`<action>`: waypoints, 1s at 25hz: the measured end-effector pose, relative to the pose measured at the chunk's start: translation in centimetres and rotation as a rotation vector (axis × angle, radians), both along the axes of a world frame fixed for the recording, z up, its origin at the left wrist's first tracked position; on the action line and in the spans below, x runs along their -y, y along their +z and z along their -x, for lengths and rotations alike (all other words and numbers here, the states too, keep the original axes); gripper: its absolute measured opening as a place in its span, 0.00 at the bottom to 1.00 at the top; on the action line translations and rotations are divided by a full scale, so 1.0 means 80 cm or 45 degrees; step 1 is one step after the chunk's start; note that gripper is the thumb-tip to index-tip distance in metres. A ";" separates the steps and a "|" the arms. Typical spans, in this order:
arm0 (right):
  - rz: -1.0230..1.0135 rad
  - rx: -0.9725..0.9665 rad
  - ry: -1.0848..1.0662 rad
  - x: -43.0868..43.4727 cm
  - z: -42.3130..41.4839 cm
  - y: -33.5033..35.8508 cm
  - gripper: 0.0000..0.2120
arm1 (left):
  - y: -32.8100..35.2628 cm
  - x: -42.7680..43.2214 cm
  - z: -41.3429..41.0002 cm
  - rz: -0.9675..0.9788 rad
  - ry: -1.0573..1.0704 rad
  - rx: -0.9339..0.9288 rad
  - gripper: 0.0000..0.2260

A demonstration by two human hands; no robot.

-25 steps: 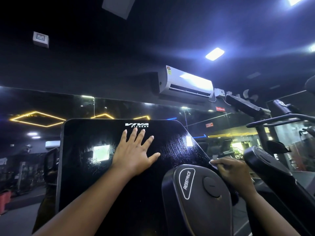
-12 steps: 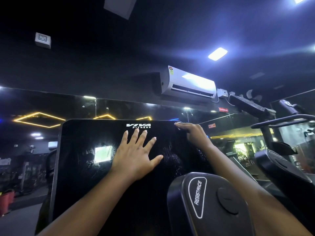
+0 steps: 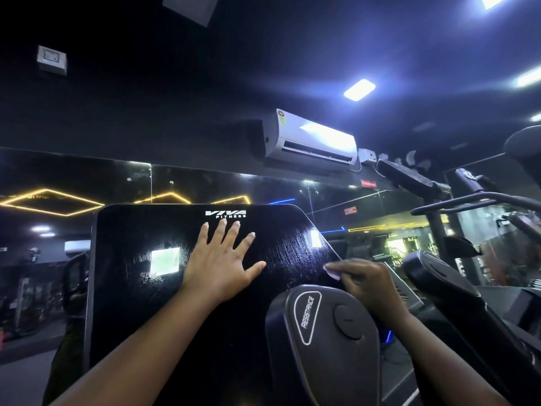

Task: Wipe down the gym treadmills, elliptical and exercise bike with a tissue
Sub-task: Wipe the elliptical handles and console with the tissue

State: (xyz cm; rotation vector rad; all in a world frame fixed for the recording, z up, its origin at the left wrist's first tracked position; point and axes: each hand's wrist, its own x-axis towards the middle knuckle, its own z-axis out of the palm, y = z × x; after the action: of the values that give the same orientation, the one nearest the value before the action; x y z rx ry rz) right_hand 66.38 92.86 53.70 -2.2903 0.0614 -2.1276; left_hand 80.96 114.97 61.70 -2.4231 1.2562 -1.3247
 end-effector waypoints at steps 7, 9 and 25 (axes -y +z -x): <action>-0.145 -0.323 -0.055 -0.006 -0.071 0.097 0.28 | -0.001 0.000 -0.001 0.019 -0.011 0.003 0.30; -0.059 -0.298 -0.020 -0.026 -0.069 0.067 0.27 | -0.001 0.001 -0.001 0.024 -0.016 0.005 0.30; -0.039 -0.380 0.154 -0.079 -0.066 0.048 0.26 | 0.002 0.000 0.000 0.021 -0.003 0.022 0.30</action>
State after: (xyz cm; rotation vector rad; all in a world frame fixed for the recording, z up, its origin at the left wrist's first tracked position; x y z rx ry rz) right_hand 71.62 99.19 57.53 -2.5026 -0.0403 -1.7052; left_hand 80.96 114.94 61.86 -2.4167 1.2490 -1.3592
